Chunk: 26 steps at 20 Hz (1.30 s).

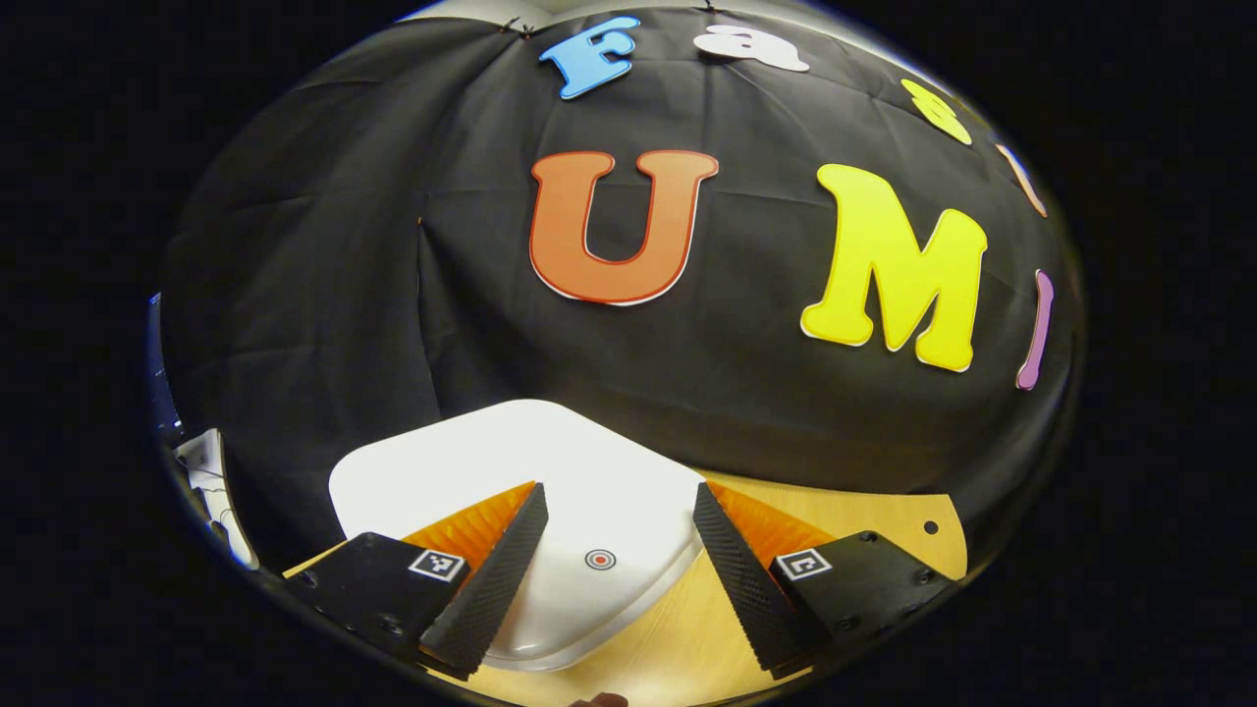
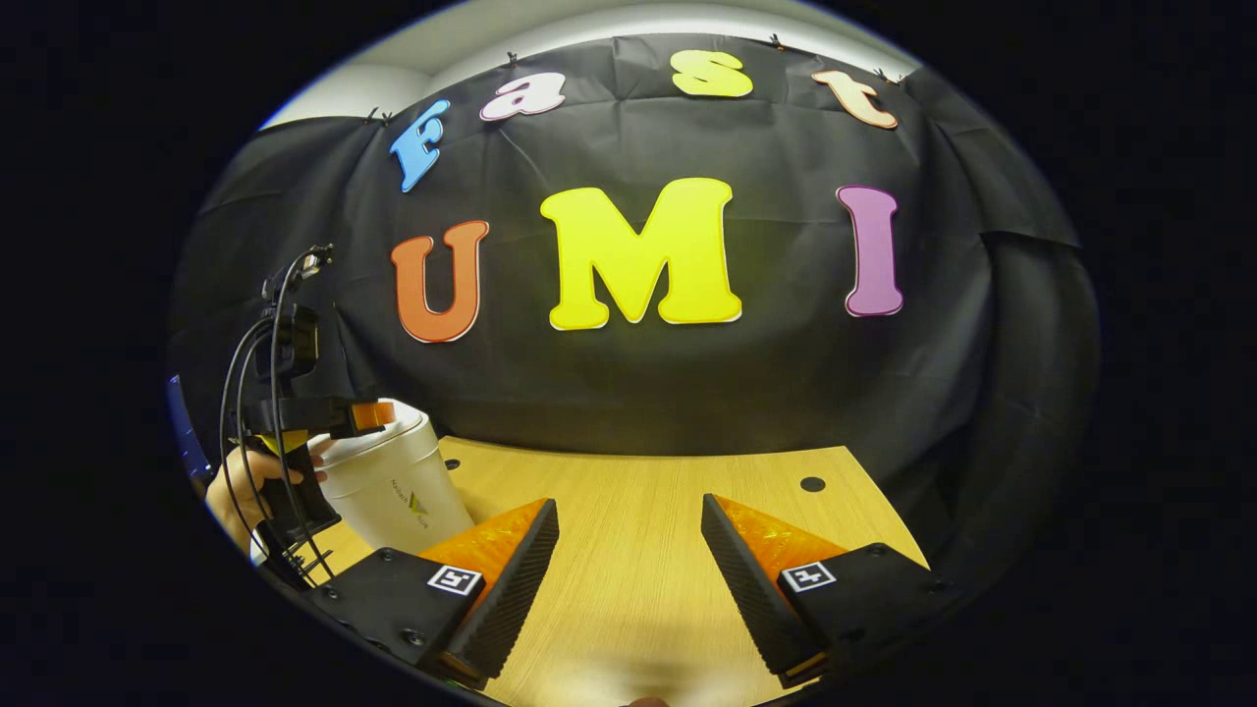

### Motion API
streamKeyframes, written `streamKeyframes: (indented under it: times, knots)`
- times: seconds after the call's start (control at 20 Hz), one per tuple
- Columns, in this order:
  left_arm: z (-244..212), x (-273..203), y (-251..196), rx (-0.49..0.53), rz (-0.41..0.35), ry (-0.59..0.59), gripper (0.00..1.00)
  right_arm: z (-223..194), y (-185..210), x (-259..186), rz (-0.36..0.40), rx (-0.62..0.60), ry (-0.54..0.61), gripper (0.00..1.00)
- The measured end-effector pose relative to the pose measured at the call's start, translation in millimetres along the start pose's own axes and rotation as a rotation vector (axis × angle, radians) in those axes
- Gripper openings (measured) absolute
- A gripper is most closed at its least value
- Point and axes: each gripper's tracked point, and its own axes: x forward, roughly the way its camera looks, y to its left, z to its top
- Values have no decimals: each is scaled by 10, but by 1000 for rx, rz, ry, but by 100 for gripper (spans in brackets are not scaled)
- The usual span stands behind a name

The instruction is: Press the lid of the desktop garbage bin to open it, pick up the crumpled paper on the desktop and throw it into the bin, then pick up the pop can on the desktop and drop it into the bin, and finally close the garbage bin lid.

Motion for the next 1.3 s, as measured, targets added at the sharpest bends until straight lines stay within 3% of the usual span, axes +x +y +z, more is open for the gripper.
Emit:
streamKeyframes:
  times: [0.15,0.65,0.8,1.05,1.3]
  knots:
    - [-52,14,-37,79,11,-42,99,1,10,-11,12,17,-1,94]
    - [29,6,-36,85,20,-85,98,53,-54,-51,18,21,-19,94]
    - [144,-179,-141,44,-19,-128,98,95,-64,-52,8,9,-36,94]
    - [201,-665,-332,88,-83,-217,98,96,-85,-23,-10,-4,-38,94]
    - [18,-1047,-546,117,-157,-220,98,113,-112,-11,-42,-36,-55,94]
